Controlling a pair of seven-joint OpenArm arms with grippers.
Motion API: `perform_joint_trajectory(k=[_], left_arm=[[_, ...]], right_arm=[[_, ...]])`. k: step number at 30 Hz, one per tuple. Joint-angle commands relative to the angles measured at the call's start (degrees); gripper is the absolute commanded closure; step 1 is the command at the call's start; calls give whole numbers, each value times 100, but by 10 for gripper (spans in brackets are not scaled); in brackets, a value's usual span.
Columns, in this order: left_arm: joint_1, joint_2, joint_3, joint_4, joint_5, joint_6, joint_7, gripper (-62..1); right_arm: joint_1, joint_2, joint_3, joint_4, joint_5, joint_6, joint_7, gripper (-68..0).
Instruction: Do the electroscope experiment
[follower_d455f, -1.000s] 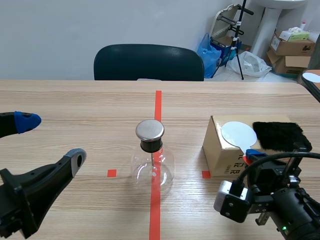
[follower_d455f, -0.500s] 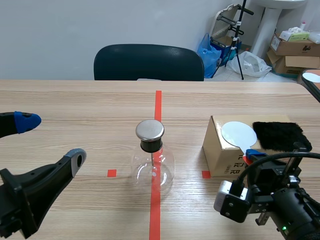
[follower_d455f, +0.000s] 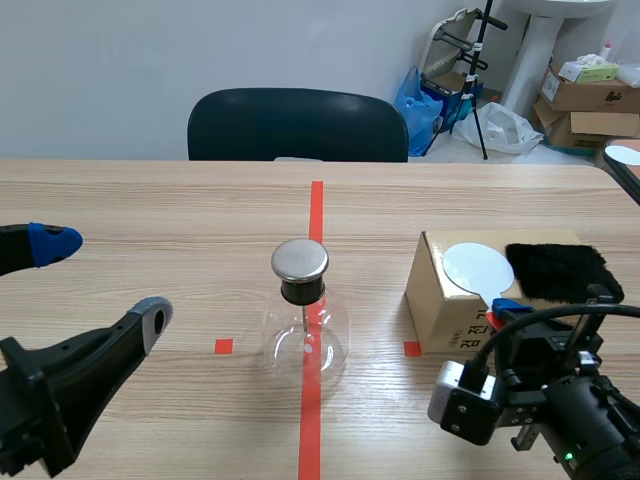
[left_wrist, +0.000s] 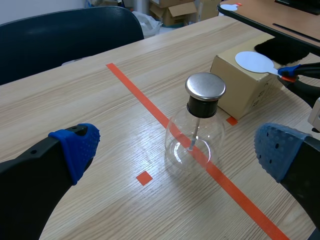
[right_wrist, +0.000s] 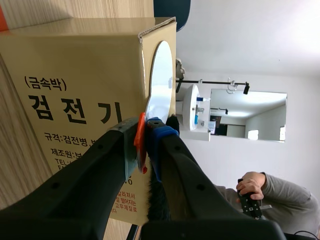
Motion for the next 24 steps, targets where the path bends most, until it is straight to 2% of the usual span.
perform_joint_trajectory(k=[1,24], left_arm=[[-17,39,-7,122,-37,31,-81,-623],[-17,39,-7,122,-37,31,-83,-623]], right_arm=[[66,2,52,61,37,-15,-42,-10],[68,2,52,61,37,-17,-103,-10]])
